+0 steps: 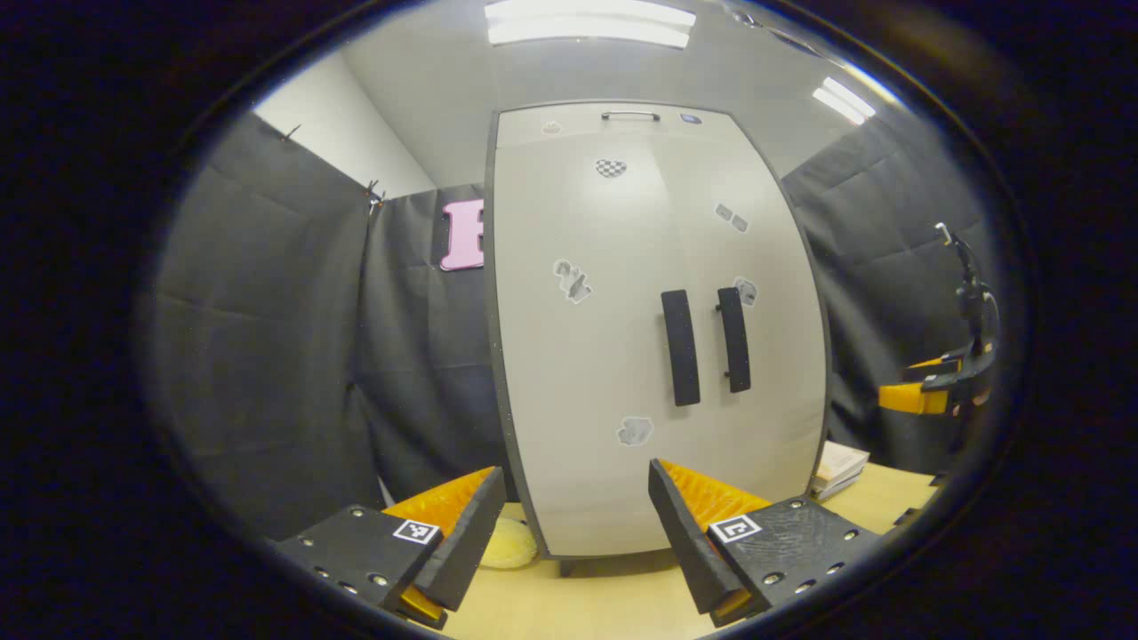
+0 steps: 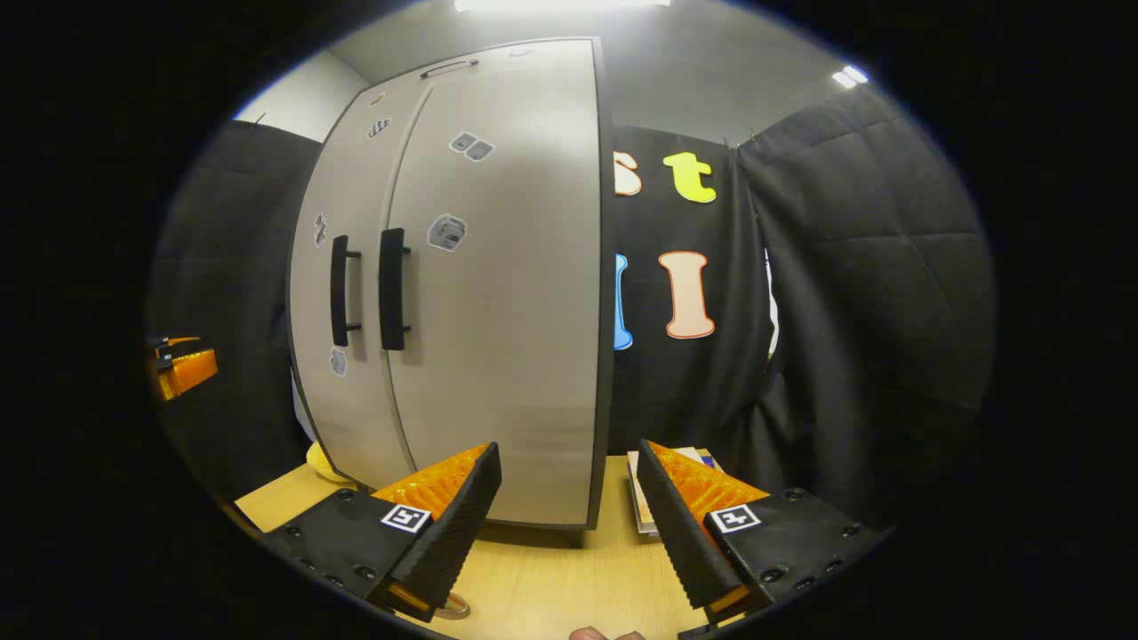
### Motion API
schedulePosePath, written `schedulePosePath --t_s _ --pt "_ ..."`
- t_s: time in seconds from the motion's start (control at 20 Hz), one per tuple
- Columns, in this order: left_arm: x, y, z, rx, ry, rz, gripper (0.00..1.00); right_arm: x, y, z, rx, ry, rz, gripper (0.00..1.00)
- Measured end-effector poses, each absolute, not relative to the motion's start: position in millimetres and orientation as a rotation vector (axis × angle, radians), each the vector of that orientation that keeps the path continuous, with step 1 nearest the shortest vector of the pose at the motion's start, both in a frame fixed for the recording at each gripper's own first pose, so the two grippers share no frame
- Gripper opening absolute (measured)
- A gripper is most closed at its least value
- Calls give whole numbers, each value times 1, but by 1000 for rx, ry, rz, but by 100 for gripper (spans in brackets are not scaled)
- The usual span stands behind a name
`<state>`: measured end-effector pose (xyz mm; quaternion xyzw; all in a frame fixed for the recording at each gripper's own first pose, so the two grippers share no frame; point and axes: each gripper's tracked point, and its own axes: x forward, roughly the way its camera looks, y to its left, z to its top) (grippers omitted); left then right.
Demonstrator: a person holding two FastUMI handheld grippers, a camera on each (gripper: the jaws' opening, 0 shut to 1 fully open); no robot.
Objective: Grasp the bottle in the cabinet with the left hand and place it on the coaster, then close the right door with the right hand and the left door with the left hand.
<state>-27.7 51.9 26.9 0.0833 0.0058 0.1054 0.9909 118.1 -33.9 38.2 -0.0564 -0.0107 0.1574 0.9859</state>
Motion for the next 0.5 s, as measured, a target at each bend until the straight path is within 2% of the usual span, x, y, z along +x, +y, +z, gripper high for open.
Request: schedulePosePath --t_s 0.1,0.3,0.5 --pt "-27 35 31 124 8 245 99 133 -50 39 -88 -22 386 96" --pt "-32 8 33 66 15 274 100 156 -77 50 -29 -54 432 96" --pt "-39 -4 36 -51 19 304 100 153 -77 52 -41 -64 477 98"
